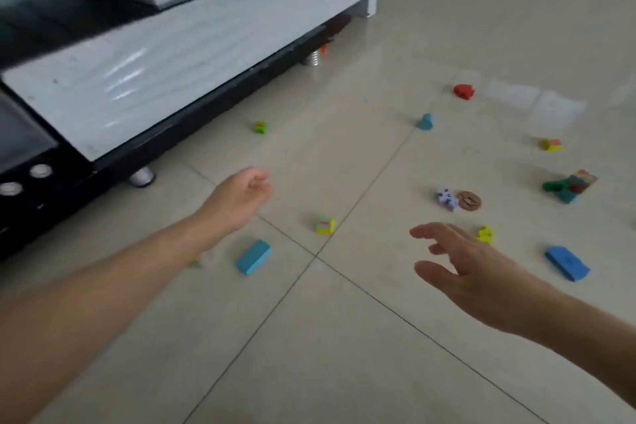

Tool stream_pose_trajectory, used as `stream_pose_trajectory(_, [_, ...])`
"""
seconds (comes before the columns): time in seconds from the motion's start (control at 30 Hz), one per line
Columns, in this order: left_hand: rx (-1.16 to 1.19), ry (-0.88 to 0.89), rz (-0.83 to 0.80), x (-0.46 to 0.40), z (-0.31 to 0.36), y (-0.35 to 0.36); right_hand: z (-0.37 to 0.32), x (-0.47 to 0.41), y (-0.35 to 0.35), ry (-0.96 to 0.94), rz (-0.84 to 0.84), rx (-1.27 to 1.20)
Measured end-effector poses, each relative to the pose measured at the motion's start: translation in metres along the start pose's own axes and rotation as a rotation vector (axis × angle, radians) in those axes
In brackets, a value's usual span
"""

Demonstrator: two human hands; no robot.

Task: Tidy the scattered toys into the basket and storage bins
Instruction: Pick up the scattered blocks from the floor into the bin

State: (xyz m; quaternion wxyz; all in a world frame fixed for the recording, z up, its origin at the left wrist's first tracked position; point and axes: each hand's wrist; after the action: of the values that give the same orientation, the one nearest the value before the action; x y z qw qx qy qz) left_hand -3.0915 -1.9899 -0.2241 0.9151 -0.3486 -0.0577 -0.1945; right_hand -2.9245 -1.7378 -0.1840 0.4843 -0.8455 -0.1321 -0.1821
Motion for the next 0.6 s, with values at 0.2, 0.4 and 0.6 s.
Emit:
stream_pose_trajectory(0.2, [-0.146,-0.293,0.278,0.045,-0.131,-0.041,-0.072,-0.075,0.051,-0.143,-0.131,-0.005])
stream_pose_trajectory(0.4, [-0.220,-0.438,0.460,0.115,-0.202,-0.036,-0.130,-0.134,0.112,-0.245,-0.123,-0.009])
stream_pose_trajectory(0.6, [-0.034,-0.618,0.590,0.180,-0.237,-0.031,-0.150,-0.168,0.162,-0.173,-0.175,0.264])
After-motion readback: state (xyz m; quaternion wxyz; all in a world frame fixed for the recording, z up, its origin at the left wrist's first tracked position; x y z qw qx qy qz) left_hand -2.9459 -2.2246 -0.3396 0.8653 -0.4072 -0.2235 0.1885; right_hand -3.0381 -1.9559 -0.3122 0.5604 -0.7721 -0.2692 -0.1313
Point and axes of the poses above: each hand's wrist, its own x-axis away from the middle knuckle, its own y-axis out of the palm, z = x × y, and after that the axes turned 8 degrees about -z, right-handed
